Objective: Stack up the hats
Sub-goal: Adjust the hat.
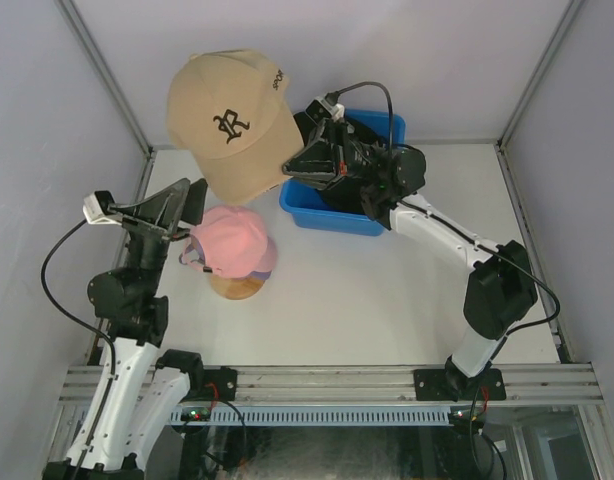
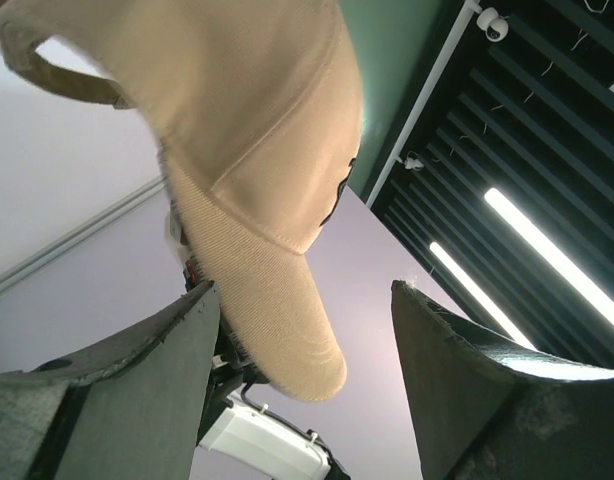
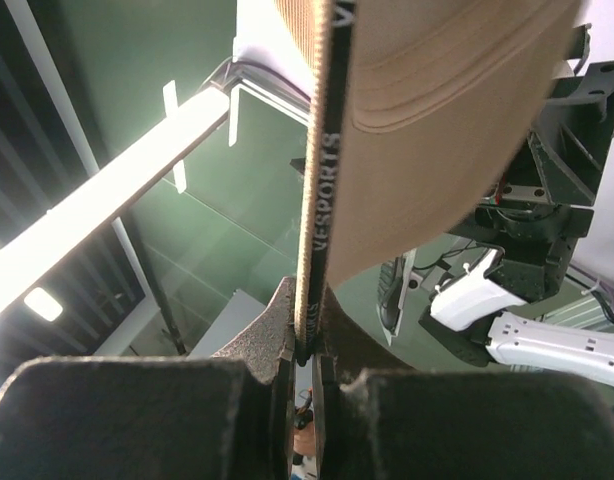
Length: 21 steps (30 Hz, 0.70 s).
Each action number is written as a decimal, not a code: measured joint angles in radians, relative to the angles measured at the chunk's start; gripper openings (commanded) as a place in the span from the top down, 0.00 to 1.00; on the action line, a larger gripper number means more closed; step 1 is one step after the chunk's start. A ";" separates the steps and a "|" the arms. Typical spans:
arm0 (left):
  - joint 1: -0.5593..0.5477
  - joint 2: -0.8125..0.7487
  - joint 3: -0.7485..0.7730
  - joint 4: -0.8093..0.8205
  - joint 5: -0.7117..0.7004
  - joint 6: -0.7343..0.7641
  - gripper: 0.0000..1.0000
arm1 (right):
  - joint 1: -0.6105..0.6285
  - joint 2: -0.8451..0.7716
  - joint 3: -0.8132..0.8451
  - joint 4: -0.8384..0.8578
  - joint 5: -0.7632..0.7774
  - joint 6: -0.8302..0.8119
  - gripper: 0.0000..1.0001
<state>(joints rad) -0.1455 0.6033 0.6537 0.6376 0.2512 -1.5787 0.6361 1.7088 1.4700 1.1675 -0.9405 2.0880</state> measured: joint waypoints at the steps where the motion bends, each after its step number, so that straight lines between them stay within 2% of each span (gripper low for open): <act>1: 0.004 -0.003 0.000 -0.001 0.003 -0.001 0.26 | 0.000 0.000 0.003 -0.002 -0.001 0.000 1.00; 13: 0.025 0.000 0.000 -0.019 0.050 -0.016 0.24 | 0.026 0.000 0.050 -0.027 0.000 -0.006 1.00; 21: 0.026 0.096 0.034 0.027 0.067 -0.035 0.22 | 0.058 0.000 0.047 -0.029 0.015 -0.013 1.00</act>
<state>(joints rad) -0.1192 0.6994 0.6876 0.6651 0.3183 -1.6135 0.6945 1.7088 1.5166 1.1381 -0.9257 2.0750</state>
